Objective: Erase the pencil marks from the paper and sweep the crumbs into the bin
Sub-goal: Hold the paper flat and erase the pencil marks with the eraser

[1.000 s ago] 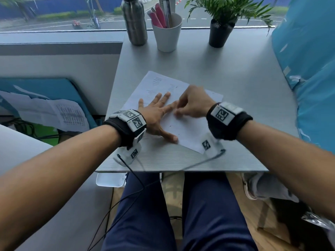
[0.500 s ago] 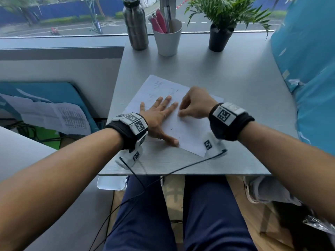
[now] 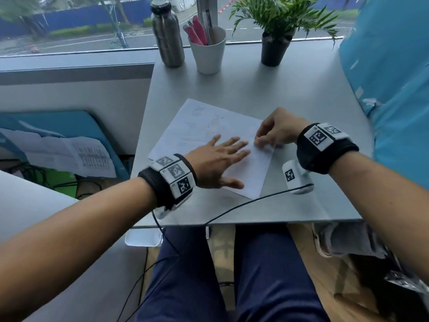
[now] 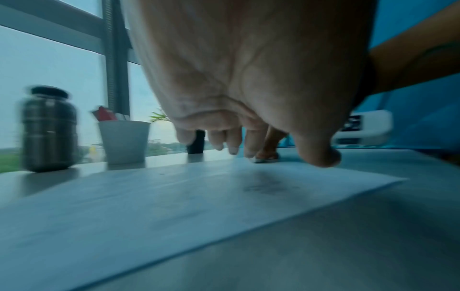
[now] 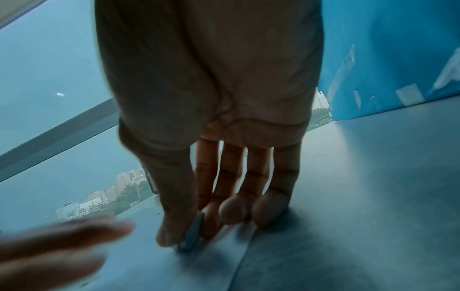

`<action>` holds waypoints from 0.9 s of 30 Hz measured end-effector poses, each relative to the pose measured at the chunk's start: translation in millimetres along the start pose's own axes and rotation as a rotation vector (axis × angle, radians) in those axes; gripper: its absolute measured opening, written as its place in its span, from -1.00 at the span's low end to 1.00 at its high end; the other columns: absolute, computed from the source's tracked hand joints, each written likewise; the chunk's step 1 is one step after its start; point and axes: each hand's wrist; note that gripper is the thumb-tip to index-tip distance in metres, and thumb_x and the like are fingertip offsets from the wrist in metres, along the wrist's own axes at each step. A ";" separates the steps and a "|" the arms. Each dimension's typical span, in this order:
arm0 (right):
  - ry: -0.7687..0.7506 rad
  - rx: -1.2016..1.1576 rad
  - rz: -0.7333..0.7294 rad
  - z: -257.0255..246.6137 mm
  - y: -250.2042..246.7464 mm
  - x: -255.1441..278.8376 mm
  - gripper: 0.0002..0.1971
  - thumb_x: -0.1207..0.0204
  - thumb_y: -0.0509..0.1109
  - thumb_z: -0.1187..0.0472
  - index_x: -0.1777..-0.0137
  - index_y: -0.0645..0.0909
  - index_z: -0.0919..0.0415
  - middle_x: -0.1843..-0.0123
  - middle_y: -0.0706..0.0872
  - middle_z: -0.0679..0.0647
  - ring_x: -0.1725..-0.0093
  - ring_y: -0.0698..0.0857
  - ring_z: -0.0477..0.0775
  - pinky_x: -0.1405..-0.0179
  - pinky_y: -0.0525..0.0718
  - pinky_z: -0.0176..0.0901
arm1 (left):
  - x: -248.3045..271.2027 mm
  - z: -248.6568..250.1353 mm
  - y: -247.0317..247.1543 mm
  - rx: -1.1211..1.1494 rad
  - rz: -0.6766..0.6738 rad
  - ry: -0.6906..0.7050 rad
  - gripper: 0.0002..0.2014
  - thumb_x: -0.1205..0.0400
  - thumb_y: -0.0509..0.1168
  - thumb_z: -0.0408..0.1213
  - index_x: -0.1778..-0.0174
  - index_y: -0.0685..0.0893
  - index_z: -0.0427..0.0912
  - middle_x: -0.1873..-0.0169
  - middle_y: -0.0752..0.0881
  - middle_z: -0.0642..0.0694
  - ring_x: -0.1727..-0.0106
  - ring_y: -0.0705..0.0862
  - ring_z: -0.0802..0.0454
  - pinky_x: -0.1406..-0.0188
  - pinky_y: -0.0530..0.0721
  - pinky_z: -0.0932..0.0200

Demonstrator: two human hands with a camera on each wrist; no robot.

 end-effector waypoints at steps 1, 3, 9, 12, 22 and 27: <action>-0.003 -0.011 -0.009 -0.1 -0.4 -0.4 -0.89 -0.31 0.65 0.14 0.17 0.84 0.09 0.19 0.86 0.15 0.30 0.70 0.01 0.34 0.63 -0.29 | -0.6 11.0 5.4 0.042 -0.032 0.107 -0.11 -0.61 0.05 0.37 -0.73 -0.05 -0.07 -0.72 -0.13 -0.05 -0.72 -0.18 0.01 -0.66 -0.18 -0.20; -0.002 -0.008 -0.008 -0.7 -0.1 -0.6 -0.89 -0.31 0.66 0.16 0.17 0.84 0.10 0.19 0.86 0.15 0.31 0.71 0.00 0.34 0.63 -0.29 | -0.3 22.5 17.8 0.100 -0.084 0.233 -0.14 -0.64 0.07 0.32 -0.73 -0.12 -0.01 -0.71 -0.18 0.00 -0.71 -0.22 0.02 -0.65 -0.22 -0.13; -0.002 -0.002 0.035 -1.5 3.2 2.9 -0.91 -0.32 0.64 0.19 0.18 0.84 0.10 0.22 0.85 0.12 0.52 0.64 -0.14 0.59 0.57 -0.44 | 3.0 -29.2 17.6 0.074 -0.086 -0.126 -0.14 -0.62 -0.12 0.36 -0.71 -0.25 -0.05 -0.69 -0.29 -0.03 -0.70 -0.27 0.01 -0.67 -0.20 -0.20; 0.011 0.002 0.034 -1.6 3.7 1.7 -0.92 -0.32 0.64 0.20 0.19 0.84 0.10 0.25 0.85 0.10 0.69 0.54 -0.24 0.66 0.49 -0.48 | 3.2 -35.1 8.2 0.001 -0.091 -0.311 -0.06 -0.60 -0.16 0.41 -0.71 -0.25 -0.19 -0.69 -0.27 -0.14 -0.71 -0.25 -0.04 -0.66 -0.27 -0.13; 0.011 -0.013 0.008 -4.3 1.9 2.8 -0.87 -0.32 0.65 0.20 0.14 0.85 0.13 0.18 0.85 0.21 0.40 0.65 0.02 0.43 0.59 -0.31 | -5.8 2.6 18.1 0.158 -0.104 0.089 -0.18 -0.64 -0.08 0.34 -0.71 -0.26 0.07 -0.68 -0.30 0.08 -0.68 -0.32 0.09 -0.66 -0.24 -0.20; 0.028 -0.032 0.013 -5.1 2.7 5.1 -0.90 -0.31 0.66 0.22 0.19 0.84 0.14 0.22 0.85 0.20 0.46 0.63 0.02 0.47 0.61 -0.30 | 2.8 -52.0 12.9 0.200 -0.169 -0.171 0.22 -0.34 0.18 0.59 -0.67 -0.40 0.08 -0.64 -0.42 0.11 -0.65 -0.41 0.10 -0.64 -0.28 -0.26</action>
Point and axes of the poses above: each hand's wrist, its own x-axis away from the middle knuckle, its own y-axis out of the palm, z = x × y
